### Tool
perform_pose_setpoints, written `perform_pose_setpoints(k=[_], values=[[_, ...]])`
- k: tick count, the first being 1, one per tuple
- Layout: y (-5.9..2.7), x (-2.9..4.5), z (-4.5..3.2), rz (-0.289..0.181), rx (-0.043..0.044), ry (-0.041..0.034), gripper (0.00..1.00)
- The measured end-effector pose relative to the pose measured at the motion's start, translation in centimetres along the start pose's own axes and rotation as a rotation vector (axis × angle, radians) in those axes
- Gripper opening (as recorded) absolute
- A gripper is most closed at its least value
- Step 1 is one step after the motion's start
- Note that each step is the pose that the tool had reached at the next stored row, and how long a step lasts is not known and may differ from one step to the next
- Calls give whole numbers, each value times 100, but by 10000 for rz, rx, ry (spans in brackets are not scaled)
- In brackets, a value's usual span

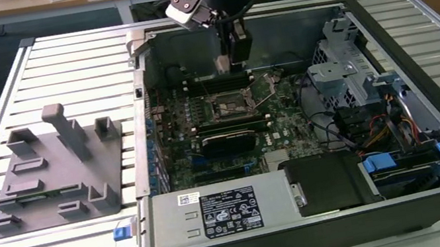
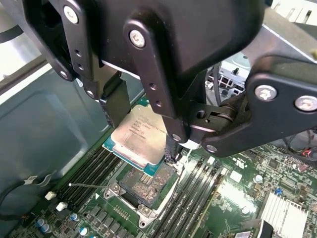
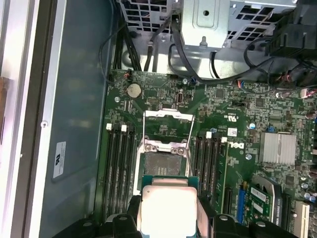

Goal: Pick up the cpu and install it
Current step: 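Place the cpu into insertion slot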

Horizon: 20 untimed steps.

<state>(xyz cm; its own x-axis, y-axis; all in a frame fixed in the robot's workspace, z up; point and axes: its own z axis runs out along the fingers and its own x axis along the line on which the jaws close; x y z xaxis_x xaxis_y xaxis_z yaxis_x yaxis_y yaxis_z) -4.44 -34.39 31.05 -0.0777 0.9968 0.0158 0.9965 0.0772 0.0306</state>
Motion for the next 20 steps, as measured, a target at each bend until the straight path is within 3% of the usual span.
perform_pose_setpoints(k=[9, 20], values=[[6, 54, 161, -40, 0, -9, 53], [2, 53, 285, -34, 2, -20, 53]])
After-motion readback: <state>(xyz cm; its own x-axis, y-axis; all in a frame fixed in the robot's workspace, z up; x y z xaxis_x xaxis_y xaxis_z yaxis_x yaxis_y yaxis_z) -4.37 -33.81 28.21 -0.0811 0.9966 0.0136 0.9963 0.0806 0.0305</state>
